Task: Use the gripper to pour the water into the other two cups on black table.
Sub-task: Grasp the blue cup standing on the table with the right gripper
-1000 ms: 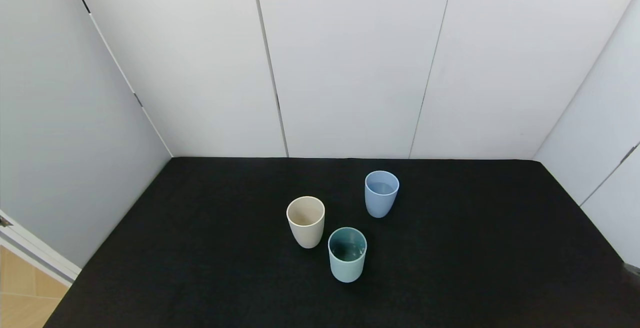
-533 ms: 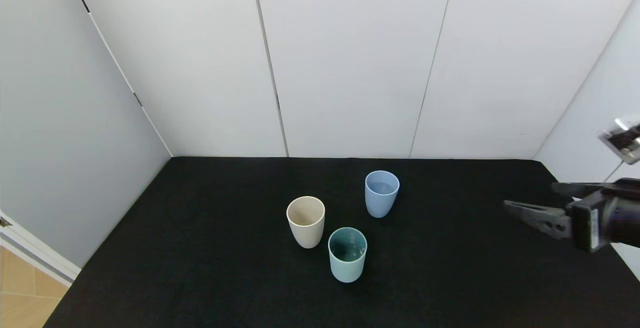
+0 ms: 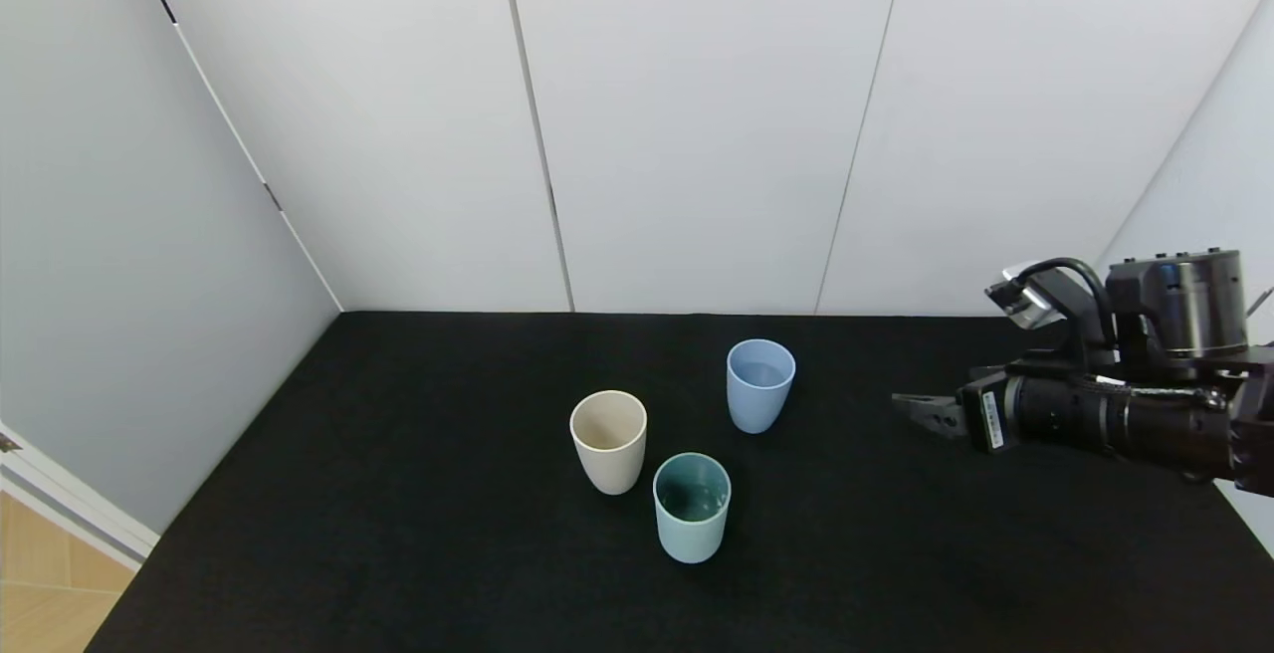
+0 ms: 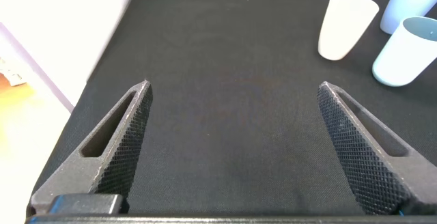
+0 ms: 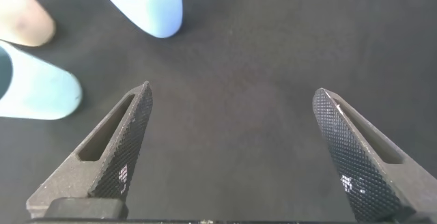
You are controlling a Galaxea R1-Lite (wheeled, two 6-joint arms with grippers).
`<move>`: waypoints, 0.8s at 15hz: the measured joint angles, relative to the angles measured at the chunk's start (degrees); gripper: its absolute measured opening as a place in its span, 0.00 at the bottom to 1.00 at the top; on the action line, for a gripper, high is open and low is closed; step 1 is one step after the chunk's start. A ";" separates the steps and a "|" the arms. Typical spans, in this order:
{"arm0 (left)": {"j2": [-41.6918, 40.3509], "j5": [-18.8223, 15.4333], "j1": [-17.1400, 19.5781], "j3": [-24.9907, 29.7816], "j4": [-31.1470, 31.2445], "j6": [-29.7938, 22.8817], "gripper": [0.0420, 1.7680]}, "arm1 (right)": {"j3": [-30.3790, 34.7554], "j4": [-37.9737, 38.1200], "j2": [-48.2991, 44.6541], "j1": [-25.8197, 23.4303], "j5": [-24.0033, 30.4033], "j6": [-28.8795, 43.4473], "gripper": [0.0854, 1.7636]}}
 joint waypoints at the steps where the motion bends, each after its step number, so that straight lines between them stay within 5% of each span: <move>1: 0.00 -0.01 0.00 0.00 -0.02 -0.02 0.97 | -0.99 -0.07 1.93 0.57 -0.02 -0.02 0.97; 12: 0.00 -0.01 0.00 0.00 0.00 -0.02 0.97 | -10.84 -0.63 16.32 9.86 -0.82 0.33 0.97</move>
